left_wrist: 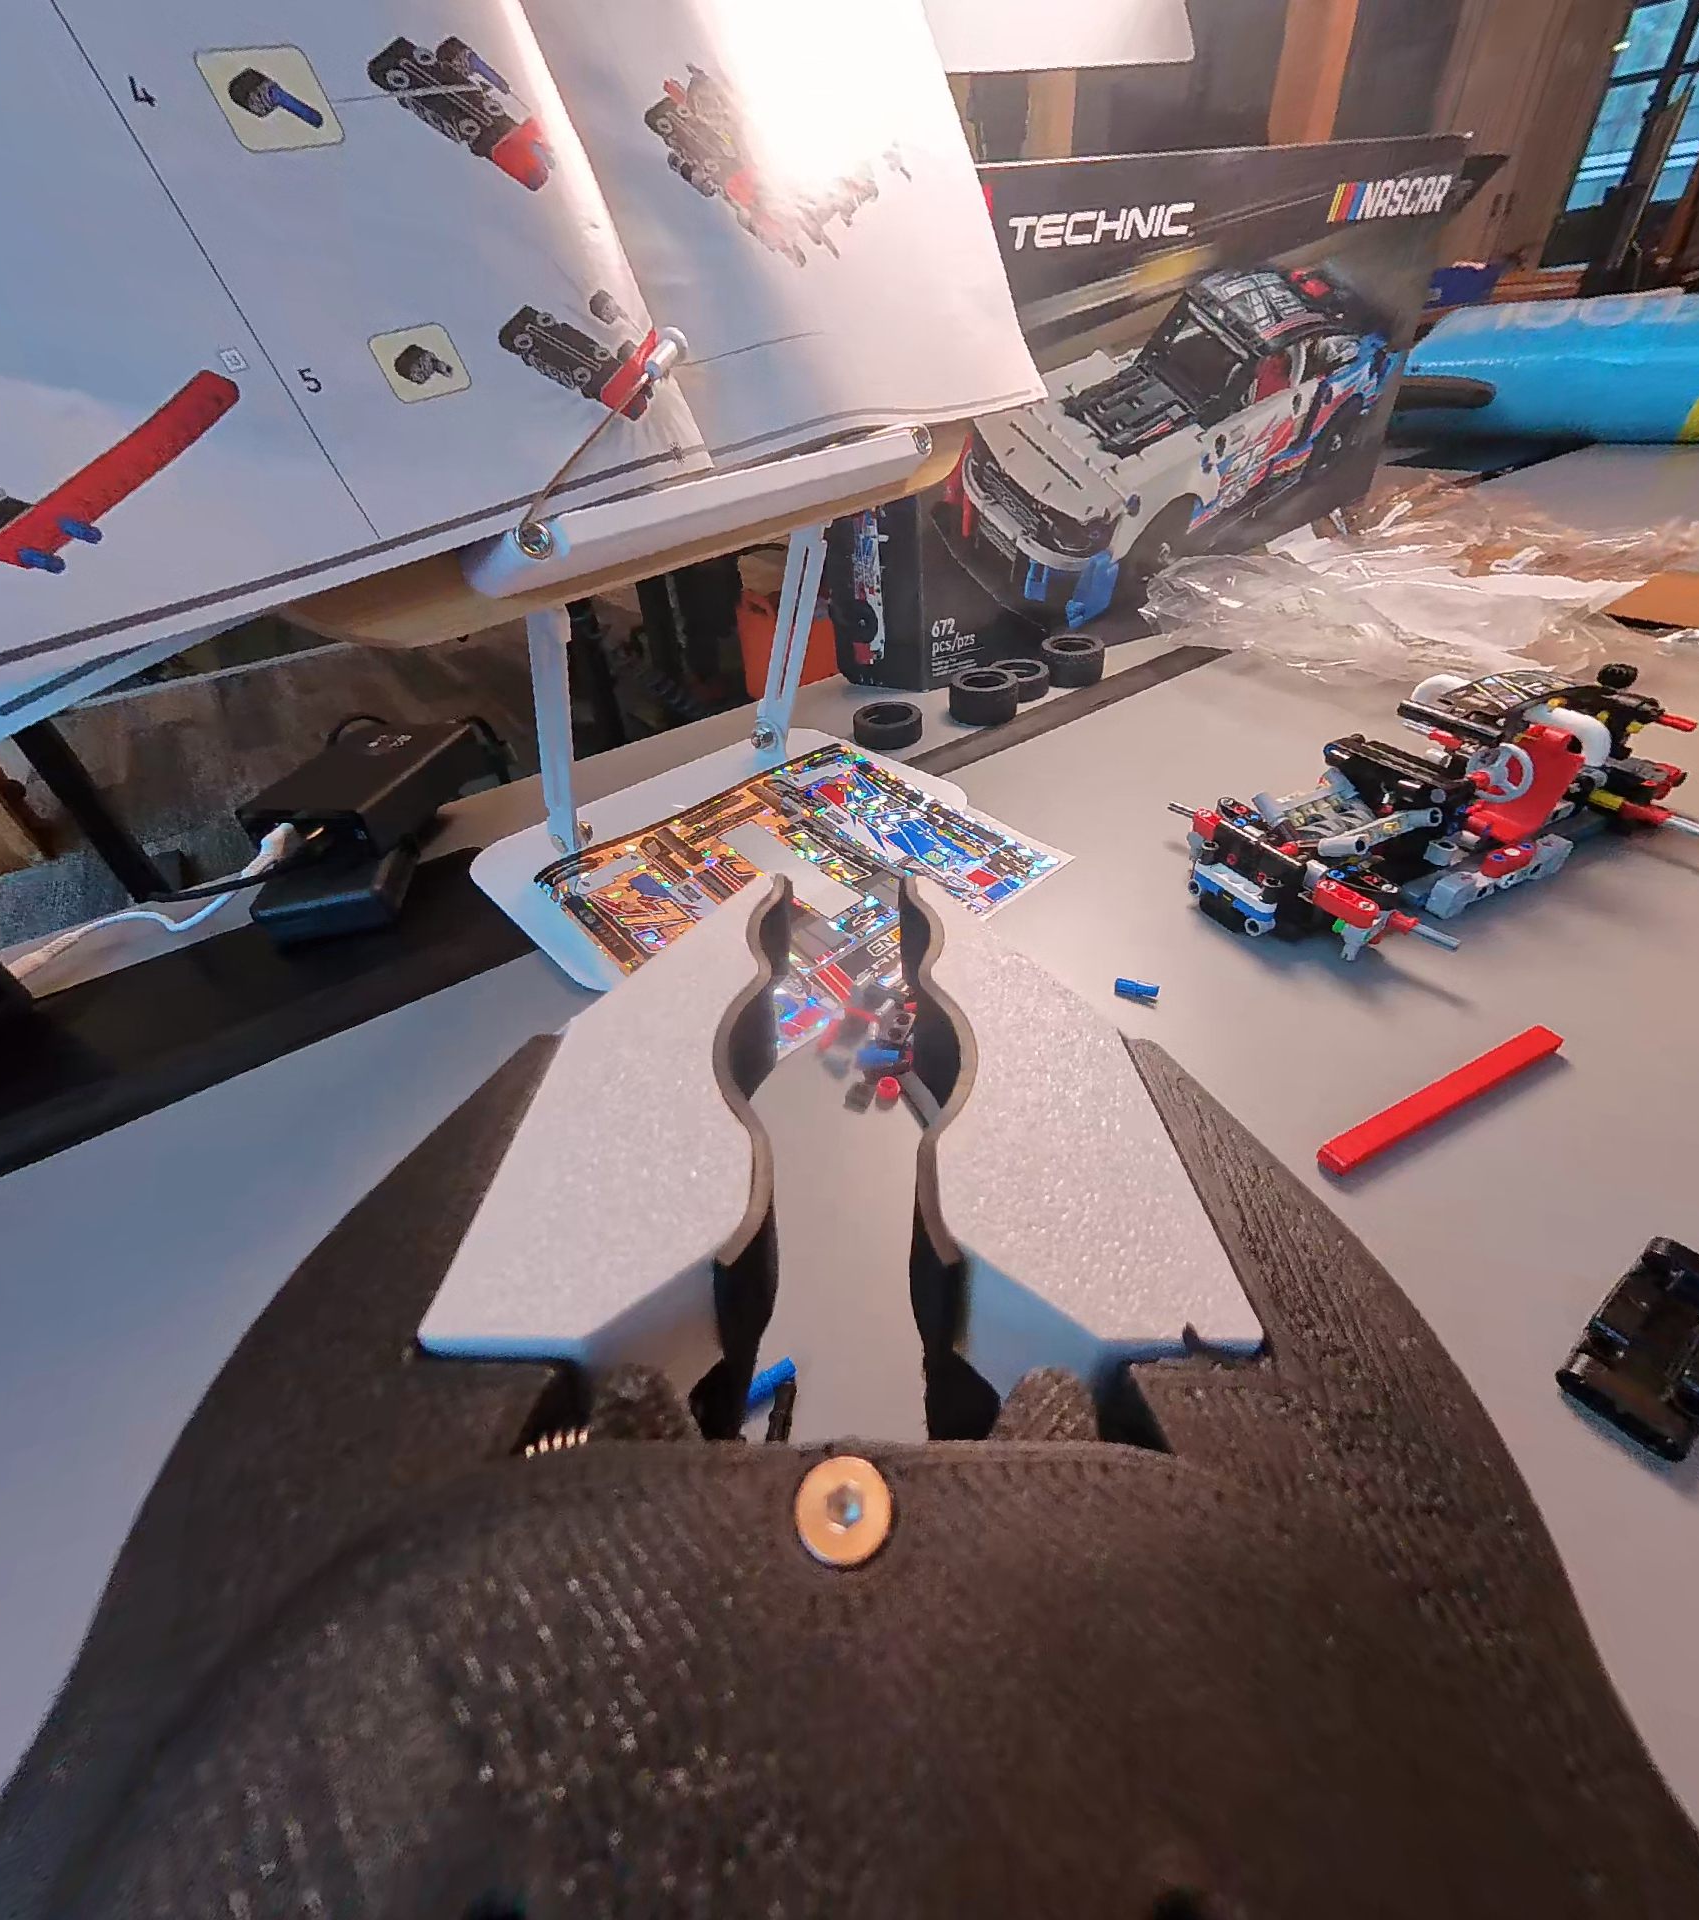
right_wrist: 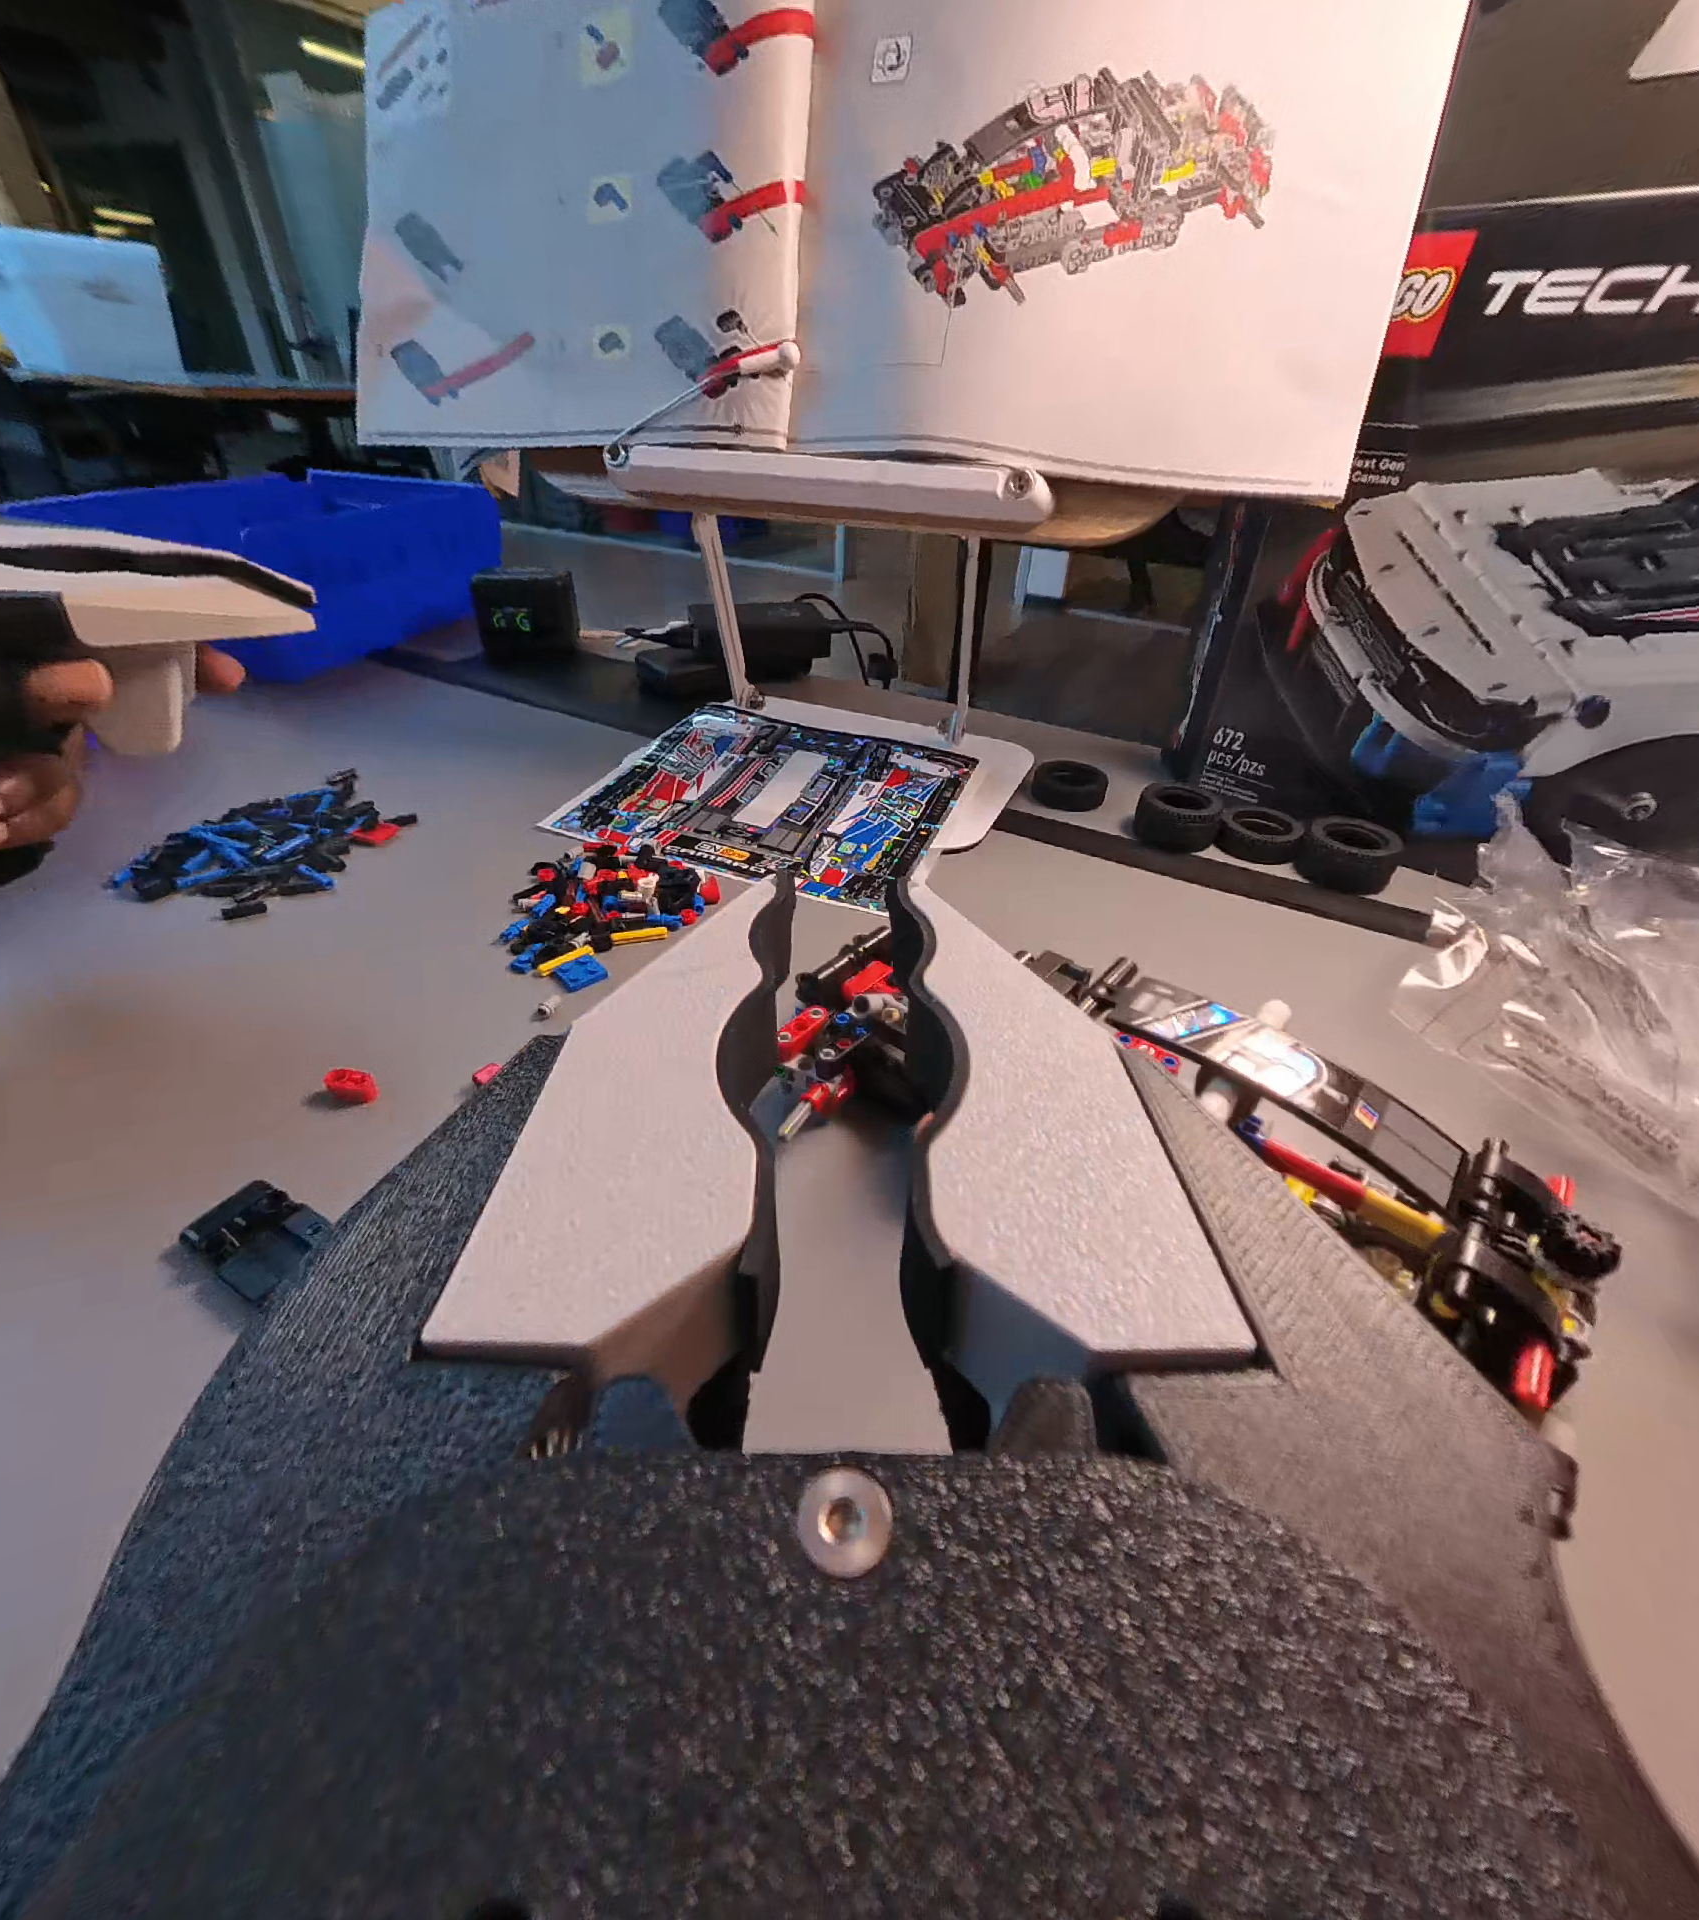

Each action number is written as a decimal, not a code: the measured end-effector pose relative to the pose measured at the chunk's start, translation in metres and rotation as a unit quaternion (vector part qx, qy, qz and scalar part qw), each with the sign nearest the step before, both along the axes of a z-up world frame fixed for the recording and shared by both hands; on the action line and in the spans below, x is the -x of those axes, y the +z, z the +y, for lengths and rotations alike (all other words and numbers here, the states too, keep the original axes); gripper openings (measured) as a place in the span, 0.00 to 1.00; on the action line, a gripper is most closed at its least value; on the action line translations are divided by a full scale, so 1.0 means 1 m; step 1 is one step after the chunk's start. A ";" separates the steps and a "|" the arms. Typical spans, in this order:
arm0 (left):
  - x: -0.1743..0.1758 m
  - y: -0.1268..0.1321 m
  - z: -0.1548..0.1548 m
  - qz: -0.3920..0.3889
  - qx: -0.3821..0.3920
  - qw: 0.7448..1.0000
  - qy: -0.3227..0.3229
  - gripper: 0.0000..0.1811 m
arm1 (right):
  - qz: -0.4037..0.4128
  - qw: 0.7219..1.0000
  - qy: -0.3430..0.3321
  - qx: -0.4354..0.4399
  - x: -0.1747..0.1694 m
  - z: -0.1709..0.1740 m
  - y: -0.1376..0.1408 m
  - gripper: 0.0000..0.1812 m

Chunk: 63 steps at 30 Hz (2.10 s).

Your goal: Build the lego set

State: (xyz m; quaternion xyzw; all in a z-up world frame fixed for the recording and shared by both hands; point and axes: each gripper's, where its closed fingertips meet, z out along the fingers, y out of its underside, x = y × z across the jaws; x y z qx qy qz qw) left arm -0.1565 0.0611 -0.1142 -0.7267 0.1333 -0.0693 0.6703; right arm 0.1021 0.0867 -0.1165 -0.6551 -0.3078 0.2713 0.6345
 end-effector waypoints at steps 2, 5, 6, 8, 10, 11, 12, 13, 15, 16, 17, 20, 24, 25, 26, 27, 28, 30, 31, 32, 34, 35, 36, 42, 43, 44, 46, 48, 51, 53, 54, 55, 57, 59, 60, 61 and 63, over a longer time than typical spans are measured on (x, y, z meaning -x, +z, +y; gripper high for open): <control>0.002 -0.001 0.000 0.006 -0.004 1.000 0.009 0.10 | 0.023 1.000 0.012 0.013 0.001 0.002 -0.003 0.09; 0.003 -0.001 0.000 0.005 -0.012 1.000 0.014 0.10 | 0.034 0.999 0.025 0.007 0.001 0.007 0.001 0.10; 0.004 -0.001 0.000 0.009 -0.014 1.000 0.017 0.10 | 0.036 0.999 0.025 0.004 0.000 0.009 0.000 0.10; 0.007 0.000 0.000 0.013 -0.023 0.999 0.024 0.10 | 0.037 0.999 0.029 0.011 0.000 0.009 -0.004 0.10; 0.012 0.003 -0.001 0.013 -0.034 0.999 0.031 0.10 | 0.037 0.999 0.026 0.009 -0.004 0.010 -0.005 0.10; 0.015 0.006 -0.002 0.014 -0.040 0.998 0.037 0.09 | 0.036 0.999 0.022 0.006 -0.006 0.011 -0.005 0.10; 0.018 0.009 -0.003 0.013 -0.046 0.998 0.042 0.09 | 0.036 0.999 0.017 0.002 -0.009 0.012 -0.005 0.09; 0.021 0.012 -0.004 0.011 -0.051 0.998 0.047 0.09 | 0.038 0.999 0.012 -0.001 -0.011 0.013 -0.003 0.09; 0.028 0.016 -0.007 0.006 -0.059 0.997 0.058 0.08 | 0.042 0.999 0.008 -0.006 -0.013 0.015 -0.001 0.09; 0.031 0.018 -0.007 0.003 -0.060 0.996 0.062 0.08 | 0.041 0.999 0.007 -0.009 -0.014 0.015 -0.001 0.09; 0.032 0.019 -0.008 0.000 -0.061 0.996 0.063 0.08 | 0.039 0.999 0.006 -0.011 -0.014 0.015 -0.001 0.09; 0.035 0.019 -0.009 -0.001 -0.061 0.996 0.063 0.07 | 0.031 0.999 0.006 -0.013 -0.013 0.016 -0.004 0.09; 0.042 0.021 -0.009 -0.007 -0.063 0.996 0.068 0.06 | 0.019 1.000 0.008 -0.012 -0.009 0.015 -0.009 0.02; 0.044 0.022 -0.009 -0.010 -0.062 0.995 0.072 0.05 | 0.016 1.000 0.009 -0.012 -0.007 0.014 -0.010 0.00; 0.046 0.023 -0.009 -0.011 -0.063 0.995 0.074 0.04 | 0.012 1.000 0.008 -0.013 -0.006 0.014 -0.011 0.00; 0.048 0.026 -0.009 -0.010 -0.066 0.995 0.077 0.02 | 0.009 1.000 0.007 -0.015 -0.005 0.014 -0.011 0.00; 0.051 0.028 -0.009 -0.008 -0.070 0.994 0.083 0.00 | 0.007 1.000 0.007 -0.016 -0.003 0.014 -0.012 0.00; 0.054 0.033 -0.010 -0.004 -0.076 0.993 0.093 0.00 | 0.010 1.000 0.008 -0.014 -0.003 0.014 -0.011 0.00; 0.055 0.035 -0.010 -0.005 -0.078 0.992 0.096 0.00 | 0.012 1.000 0.009 -0.011 -0.003 0.014 -0.011 0.00; 0.056 0.037 -0.010 -0.006 -0.080 0.992 0.097 0.00 | 0.014 1.000 0.009 -0.009 -0.003 0.014 -0.011 0.00; 0.058 0.042 -0.010 -0.005 -0.085 0.991 0.101 0.00 | 0.016 1.000 0.006 -0.008 -0.005 0.014 -0.011 0.00; 0.060 0.046 -0.009 -0.003 -0.089 0.991 0.102 0.00 | 0.017 1.000 0.005 -0.006 -0.006 0.015 -0.011 0.00; 0.063 0.054 -0.008 -0.003 -0.095 0.990 0.103 0.00 | 0.019 1.000 0.004 -0.005 -0.007 0.015 -0.010 0.00; 0.089 0.124 0.020 0.010 -0.128 0.986 0.108 0.00 | 0.021 1.000 0.004 0.005 -0.008 0.015 -0.011 0.00; 0.094 0.135 0.028 0.006 -0.136 0.984 0.111 0.00 | 0.019 1.000 0.005 0.005 -0.007 0.014 -0.011 0.00; 0.101 0.145 0.036 0.004 -0.141 0.983 0.116 0.00 | 0.018 1.000 0.005 0.004 -0.007 0.014 -0.012 0.00; 0.115 0.161 0.054 0.012 -0.150 0.980 0.131 0.00 | 0.016 1.000 0.004 0.002 -0.008 0.013 -0.011 0.00; 0.128 0.173 0.074 0.021 -0.150 0.978 0.145 0.00 | 0.014 1.000 0.000 0.002 -0.010 0.014 -0.012 0.00; 0.144 0.182 0.104 0.022 -0.135 0.978 0.157 0.00 | 0.015 1.000 -0.005 0.006 -0.013 0.016 -0.012 0.00; 0.157 0.184 0.121 0.022 -0.123 0.977 0.170 0.00 | 0.016 1.000 -0.007 0.008 -0.014 0.017 -0.013 0.00; 0.163 0.183 0.128 0.021 -0.118 0.977 0.176 0.00 | 0.016 1.000 -0.008 0.009 -0.014 0.018 -0.013 0.00; 0.168 0.182 0.133 0.019 -0.113 0.977 0.181 0.00 | 0.015 1.000 -0.009 0.010 -0.014 0.018 -0.014 0.00; 0.173 0.181 0.139 0.022 -0.112 0.976 0.186 0.00 | 0.014 1.000 -0.011 0.011 -0.015 0.019 -0.015 0.00; 0.175 0.180 0.141 0.032 -0.115 0.975 0.189 0.00 | 0.013 1.000 -0.012 0.014 -0.015 0.020 -0.016 0.00; 0.175 0.179 0.143 0.034 -0.116 0.975 0.188 0.00 | 0.013 1.000 -0.013 0.017 -0.015 0.021 -0.017 0.00; 0.175 0.180 0.144 0.036 -0.117 0.975 0.187 0.00 | 0.014 1.000 -0.012 0.020 -0.015 0.021 -0.018 0.00; 0.174 0.182 0.145 0.042 -0.124 0.974 0.184 0.00 | 0.016 0.999 -0.011 0.026 -0.014 0.022 -0.020 0.00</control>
